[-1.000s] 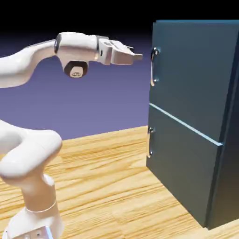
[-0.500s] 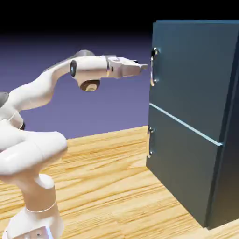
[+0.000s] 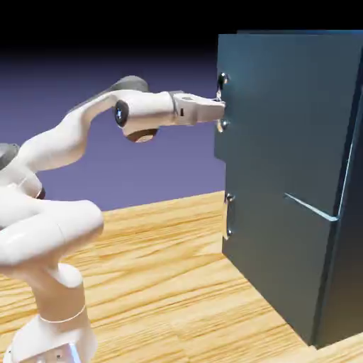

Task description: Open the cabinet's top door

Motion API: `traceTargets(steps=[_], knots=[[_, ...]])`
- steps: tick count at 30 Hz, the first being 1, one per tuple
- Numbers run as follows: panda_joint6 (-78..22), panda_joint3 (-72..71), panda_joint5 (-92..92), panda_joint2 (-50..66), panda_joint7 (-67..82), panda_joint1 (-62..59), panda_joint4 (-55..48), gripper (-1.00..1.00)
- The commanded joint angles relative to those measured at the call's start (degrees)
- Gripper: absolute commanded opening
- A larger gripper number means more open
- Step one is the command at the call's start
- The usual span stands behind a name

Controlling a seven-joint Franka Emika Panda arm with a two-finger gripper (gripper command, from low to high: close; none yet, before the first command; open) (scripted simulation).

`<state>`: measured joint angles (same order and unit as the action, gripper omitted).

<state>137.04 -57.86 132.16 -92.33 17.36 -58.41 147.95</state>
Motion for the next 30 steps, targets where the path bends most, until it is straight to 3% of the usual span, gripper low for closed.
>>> traceTargets(steps=[1, 14, 30], knots=[[-1.85, 1.38, -0.28, -0.21, 1.20, 1.62, 2.09, -1.00], [-25.38, 27.17, -16.11, -1.90, 12.92, 13.91, 21.03, -1.00], [-46.65, 60.40, -44.72, 8.22, 23.74, 12.85, 22.24, -1.00]])
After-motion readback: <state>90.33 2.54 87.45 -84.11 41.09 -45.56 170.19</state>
